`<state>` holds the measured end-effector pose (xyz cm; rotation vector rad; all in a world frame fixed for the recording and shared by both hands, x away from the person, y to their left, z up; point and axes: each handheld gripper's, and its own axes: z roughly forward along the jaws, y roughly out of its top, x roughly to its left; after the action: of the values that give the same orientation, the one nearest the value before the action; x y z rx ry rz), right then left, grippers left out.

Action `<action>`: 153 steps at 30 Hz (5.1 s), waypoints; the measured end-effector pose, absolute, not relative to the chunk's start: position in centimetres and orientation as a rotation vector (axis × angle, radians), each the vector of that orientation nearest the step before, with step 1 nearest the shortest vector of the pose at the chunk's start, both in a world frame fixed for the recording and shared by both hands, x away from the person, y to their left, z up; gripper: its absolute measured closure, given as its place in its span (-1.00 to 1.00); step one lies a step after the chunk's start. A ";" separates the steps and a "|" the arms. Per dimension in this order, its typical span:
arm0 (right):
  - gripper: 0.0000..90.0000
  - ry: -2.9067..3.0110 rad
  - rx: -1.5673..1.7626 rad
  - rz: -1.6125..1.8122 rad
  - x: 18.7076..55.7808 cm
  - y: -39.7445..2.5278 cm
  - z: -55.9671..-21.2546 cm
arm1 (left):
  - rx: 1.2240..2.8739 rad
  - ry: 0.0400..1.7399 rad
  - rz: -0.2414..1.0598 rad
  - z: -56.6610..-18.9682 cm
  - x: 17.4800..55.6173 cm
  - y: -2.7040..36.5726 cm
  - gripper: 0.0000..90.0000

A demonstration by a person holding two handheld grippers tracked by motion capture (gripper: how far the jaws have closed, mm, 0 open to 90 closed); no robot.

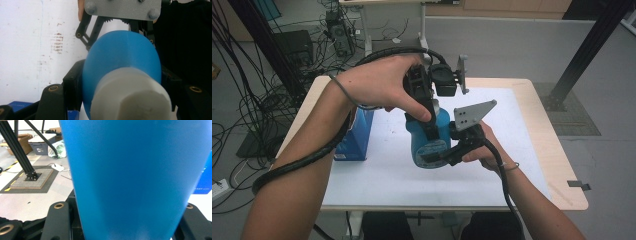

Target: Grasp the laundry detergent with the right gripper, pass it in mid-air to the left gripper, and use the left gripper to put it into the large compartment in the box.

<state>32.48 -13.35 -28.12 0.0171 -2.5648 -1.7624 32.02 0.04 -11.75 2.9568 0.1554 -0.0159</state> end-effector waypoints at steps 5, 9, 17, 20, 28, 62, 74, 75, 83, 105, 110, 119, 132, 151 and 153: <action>-0.05 -2.572 0.018 -1.758 32.4 -13.3 -28.1 | 2.959 0.154 -0.014 -11.8 32.0 0.1 -0.18; -0.05 -2.570 0.023 -1.762 32.4 -13.3 -28.1 | 2.959 0.153 -0.012 -11.8 31.9 0.1 -0.18; -0.05 -2.573 0.025 -1.759 32.4 -13.3 -28.1 | 2.962 0.153 -0.012 -11.8 31.8 0.1 -0.18; -0.05 -2.572 0.023 -1.759 32.3 -13.3 -28.1 | 2.960 0.153 -0.009 -11.8 31.8 0.1 -0.18; -0.05 -2.568 0.023 -1.764 32.4 -13.3 -28.1 | 2.959 0.152 -0.002 -11.7 31.7 0.0 -0.18; -0.22 -2.523 -0.001 -1.850 32.3 -13.1 -28.4 | 2.987 0.148 0.026 -11.5 31.5 -0.7 -0.17; -0.63 -2.573 -0.024 -1.785 32.0 -12.5 -29.0 | 2.993 0.163 -0.011 -11.9 31.8 -0.5 -0.17; -0.66 -2.572 -0.026 -1.784 32.0 -12.5 -29.0 | 2.994 0.165 -0.009 -11.9 31.9 -0.4 -0.17; -0.76 -2.605 -0.070 -1.750 32.1 -12.6 -29.0 | 2.976 0.180 -0.020 -12.0 32.2 -0.1 -0.17; -0.79 -2.758 -0.148 -1.453 32.7 -15.1 -29.1 | 2.986 0.229 -0.002 -12.4 32.7 0.4 -0.17; -0.79 -2.811 -0.201 -1.340 32.8 -16.0 -29.4 | 2.985 0.237 -0.002 -12.3 32.7 0.5 -0.17; -0.80 -2.892 -0.367 -1.101 33.5 -17.5 -30.5 | 2.988 0.258 0.005 -12.4 32.7 0.9 -0.17; -0.80 -2.986 -0.567 -0.791 34.7 -20.4 -31.7 | 2.974 0.275 0.022 -11.8 32.5 1.5 -0.17; -0.79 -3.062 -0.844 -0.412 36.6 -23.5 -32.8 | 2.955 0.347 0.039 -12.4 32.8 2.4 -0.17; -0.79 -3.055 -0.864 -0.397 36.9 -23.6 -32.9 | 2.949 0.358 0.041 -12.4 32.9 2.6 -0.17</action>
<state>36.93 -23.60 -32.92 -0.8643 -3.0552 -0.3972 32.86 2.62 -12.36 2.9494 0.3577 0.0411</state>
